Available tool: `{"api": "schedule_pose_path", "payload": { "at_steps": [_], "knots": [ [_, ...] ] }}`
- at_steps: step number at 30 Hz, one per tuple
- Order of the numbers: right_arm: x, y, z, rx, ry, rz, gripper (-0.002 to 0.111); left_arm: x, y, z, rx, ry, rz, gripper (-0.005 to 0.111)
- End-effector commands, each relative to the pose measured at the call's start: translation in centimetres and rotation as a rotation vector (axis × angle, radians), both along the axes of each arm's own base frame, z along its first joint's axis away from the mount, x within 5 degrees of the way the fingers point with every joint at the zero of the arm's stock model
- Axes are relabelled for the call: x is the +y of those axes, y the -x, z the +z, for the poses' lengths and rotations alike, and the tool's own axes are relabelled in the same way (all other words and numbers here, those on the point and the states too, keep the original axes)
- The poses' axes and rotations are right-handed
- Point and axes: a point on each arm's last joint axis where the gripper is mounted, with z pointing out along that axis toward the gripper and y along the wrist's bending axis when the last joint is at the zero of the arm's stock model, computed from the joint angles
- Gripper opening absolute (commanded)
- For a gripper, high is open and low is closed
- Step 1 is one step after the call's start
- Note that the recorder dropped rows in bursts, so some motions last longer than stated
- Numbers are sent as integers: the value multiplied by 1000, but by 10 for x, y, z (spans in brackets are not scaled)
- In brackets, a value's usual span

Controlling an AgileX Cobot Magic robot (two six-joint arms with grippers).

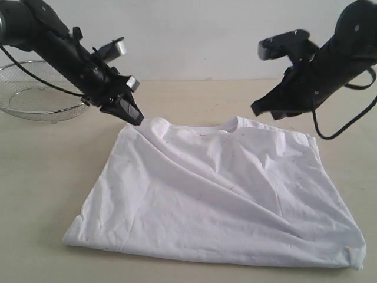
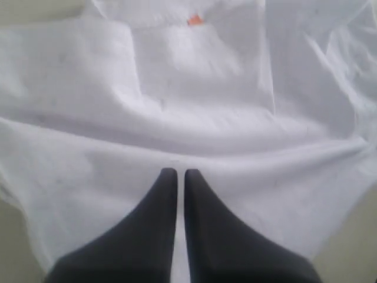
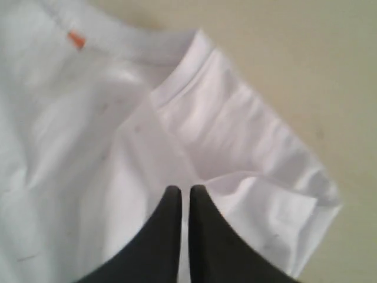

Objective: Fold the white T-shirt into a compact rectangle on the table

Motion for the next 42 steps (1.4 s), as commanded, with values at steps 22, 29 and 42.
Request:
{"api": "schedule_pose_path", "payload": {
  "at_steps": [22, 29, 42],
  "knots": [
    [-18, -74, -82, 68, 52, 34, 0, 3, 30, -83, 21, -157, 215, 4],
    [-55, -94, -57, 84, 19, -57, 0, 37, 32, -91, 80, -171, 314, 4],
    [-103, -32, 12, 437, -61, -108, 0, 25, 31, -24, -92, 91, 216, 4]
  ]
}}
